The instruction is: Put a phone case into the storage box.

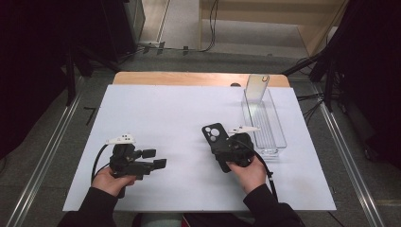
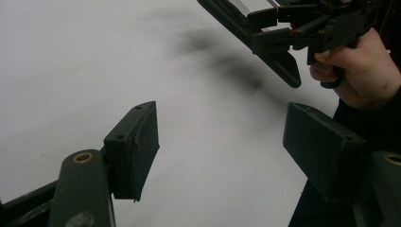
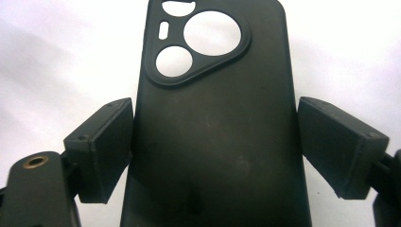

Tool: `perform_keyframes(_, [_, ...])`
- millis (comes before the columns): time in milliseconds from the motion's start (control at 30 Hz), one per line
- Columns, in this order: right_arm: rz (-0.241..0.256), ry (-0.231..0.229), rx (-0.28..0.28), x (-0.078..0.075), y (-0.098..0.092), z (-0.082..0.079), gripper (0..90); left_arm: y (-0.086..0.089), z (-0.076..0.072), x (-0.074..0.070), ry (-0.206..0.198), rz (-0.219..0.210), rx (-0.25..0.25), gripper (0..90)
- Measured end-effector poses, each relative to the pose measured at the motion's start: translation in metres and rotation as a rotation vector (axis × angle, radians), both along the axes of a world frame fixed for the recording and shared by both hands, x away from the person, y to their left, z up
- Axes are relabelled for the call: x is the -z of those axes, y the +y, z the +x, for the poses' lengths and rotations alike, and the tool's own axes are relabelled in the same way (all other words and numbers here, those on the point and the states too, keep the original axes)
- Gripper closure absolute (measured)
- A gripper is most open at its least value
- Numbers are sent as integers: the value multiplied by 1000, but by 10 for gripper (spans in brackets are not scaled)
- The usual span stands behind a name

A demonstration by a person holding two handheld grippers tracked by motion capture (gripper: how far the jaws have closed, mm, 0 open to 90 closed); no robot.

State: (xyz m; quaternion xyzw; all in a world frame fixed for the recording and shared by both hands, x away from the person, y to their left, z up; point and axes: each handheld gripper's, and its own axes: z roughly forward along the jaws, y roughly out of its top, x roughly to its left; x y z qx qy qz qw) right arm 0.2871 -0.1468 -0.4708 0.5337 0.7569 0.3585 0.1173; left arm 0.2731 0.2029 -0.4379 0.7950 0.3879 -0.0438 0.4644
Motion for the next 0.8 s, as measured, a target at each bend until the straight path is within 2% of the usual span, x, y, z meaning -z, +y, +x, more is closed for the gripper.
perform_keyframes(200, [32, -14, -14, -9, -1, -5, 133, -6, -1, -6, 6, 4, 18, 282])
perform_keyframes(267, [38, -14, -20, -11, -1, -7, 133, -8, -1, -7, 15, -10, 20, 281])
perform_keyframes(367, [48, -18, -28, -13, 1, -10, 133, -12, -1, -9, 68, -51, 48, 257])
perform_keyframes(533, [70, -22, -38, -16, 2, -13, 133, -21, 1, -11, 60, -20, 46, 253])
perform_keyframes(600, [88, -22, -44, -16, 2, -14, 133, -24, 4, -11, 75, -21, 35, 208])
perform_keyframes(667, [107, -13, -50, -16, 3, -14, 133, -26, 6, -12, 78, -19, 26, 210])
perform_keyframes(733, [117, -14, -56, -16, 5, -15, 133, -30, 9, -12, 79, 2, 9, 210])
perform_keyframes(800, [129, -10, -59, -16, 6, -16, 133, -34, 11, -12, 92, -1, 16, 210])
